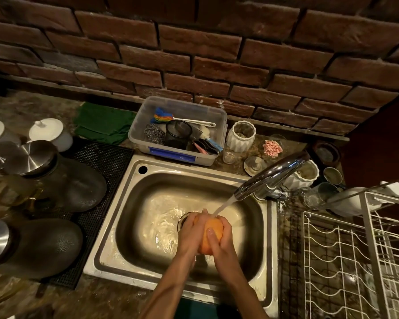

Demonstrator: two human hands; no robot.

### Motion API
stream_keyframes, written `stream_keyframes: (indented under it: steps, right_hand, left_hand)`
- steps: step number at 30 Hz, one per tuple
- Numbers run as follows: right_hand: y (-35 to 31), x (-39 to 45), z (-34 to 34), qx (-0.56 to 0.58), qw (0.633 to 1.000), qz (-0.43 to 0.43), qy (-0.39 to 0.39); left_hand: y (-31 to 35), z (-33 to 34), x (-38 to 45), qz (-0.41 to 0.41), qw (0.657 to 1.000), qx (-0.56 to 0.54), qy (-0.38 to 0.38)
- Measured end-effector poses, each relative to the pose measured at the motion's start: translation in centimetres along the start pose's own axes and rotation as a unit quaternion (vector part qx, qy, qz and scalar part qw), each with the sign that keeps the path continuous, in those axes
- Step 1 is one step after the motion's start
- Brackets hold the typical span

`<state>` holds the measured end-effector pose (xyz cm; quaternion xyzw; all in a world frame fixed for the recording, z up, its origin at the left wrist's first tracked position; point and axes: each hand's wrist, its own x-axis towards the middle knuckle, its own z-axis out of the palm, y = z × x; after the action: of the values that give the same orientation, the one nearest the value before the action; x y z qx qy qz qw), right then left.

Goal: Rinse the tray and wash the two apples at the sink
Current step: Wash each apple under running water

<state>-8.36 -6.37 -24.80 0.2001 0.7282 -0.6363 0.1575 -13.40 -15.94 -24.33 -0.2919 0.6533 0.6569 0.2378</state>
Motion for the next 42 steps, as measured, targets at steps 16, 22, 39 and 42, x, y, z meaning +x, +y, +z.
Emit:
stream_keyframes:
  steps: [16, 22, 39, 42]
  right_hand:
    - [-3.3, 1.9, 0.2, 0.42, 0.86, 0.287, 0.038]
    - [-3.1, 2.1, -0.6, 0.418, 0.853, 0.31, -0.029]
    - [-0.9, 0.2, -1.2, -0.014, 0.997, 0.0, 0.075]
    - [-1.5, 1.3, -0.8, 0.034, 0.994, 0.04, 0.091]
  left_hand:
    - [-0.4, -0.4, -1.5, 0.213, 0.971, 0.108, -0.002]
    - [-0.8, -0.5, -1.6, 0.184, 0.98, 0.075, -0.007]
    - [0.1, -0.8, -1.1, -0.049, 0.983, -0.127, -0.122]
    - [-0.4, -0.2, -1.2, -0.018, 0.987, -0.131, -0.094]
